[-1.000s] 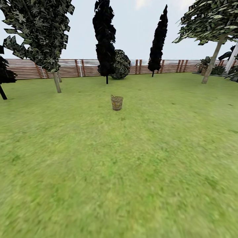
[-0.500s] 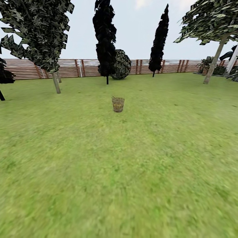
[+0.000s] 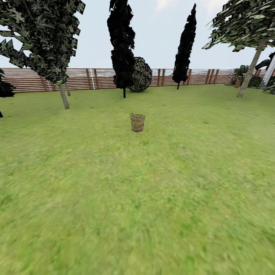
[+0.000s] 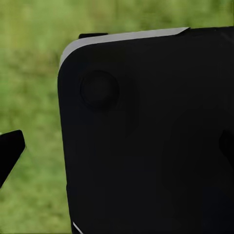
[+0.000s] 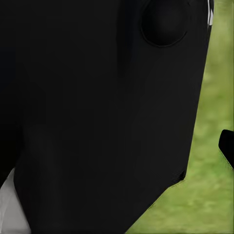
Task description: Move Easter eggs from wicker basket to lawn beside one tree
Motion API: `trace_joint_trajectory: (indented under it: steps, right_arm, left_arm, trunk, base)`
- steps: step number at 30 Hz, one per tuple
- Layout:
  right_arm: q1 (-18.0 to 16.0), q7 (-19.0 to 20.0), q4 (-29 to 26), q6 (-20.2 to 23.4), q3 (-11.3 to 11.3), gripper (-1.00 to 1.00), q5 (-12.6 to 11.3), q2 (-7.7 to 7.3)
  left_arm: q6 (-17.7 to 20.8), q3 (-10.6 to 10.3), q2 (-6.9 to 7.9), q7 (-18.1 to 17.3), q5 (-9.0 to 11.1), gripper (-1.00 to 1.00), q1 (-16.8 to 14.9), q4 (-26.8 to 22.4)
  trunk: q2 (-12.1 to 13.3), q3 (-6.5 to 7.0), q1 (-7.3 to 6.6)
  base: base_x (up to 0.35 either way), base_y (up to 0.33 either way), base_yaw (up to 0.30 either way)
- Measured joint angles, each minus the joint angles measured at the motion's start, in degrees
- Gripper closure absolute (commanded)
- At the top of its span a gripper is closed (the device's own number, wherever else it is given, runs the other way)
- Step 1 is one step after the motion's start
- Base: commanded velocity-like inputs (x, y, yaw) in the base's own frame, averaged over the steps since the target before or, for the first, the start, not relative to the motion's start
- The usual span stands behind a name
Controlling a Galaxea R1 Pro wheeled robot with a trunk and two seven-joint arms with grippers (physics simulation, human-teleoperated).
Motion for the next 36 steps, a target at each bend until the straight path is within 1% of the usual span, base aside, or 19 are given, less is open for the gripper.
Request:
trace_joint_trajectory:
  steps: [12,36]
  right_arm:
    - [0.0,0.0,0.0,0.0,0.0,-1.0,0.0,0.02]
    - [0.0,0.0,0.0,0.0,0.0,-1.0,0.0,0.03]
  left_arm:
    - [0.0,0.0,0.0,0.0,-0.1,-1.0,0.0,0.0]
    - [-0.1,0.0,0.0,0.0,0.0,-1.0,0.0,0.0]
  trunk:
    - [0.0,0.0,0.0]
    - [0.0,0.0,0.0]
  base:
    - [0.334,0.067,0.0]
    - [0.334,0.003,0.0]
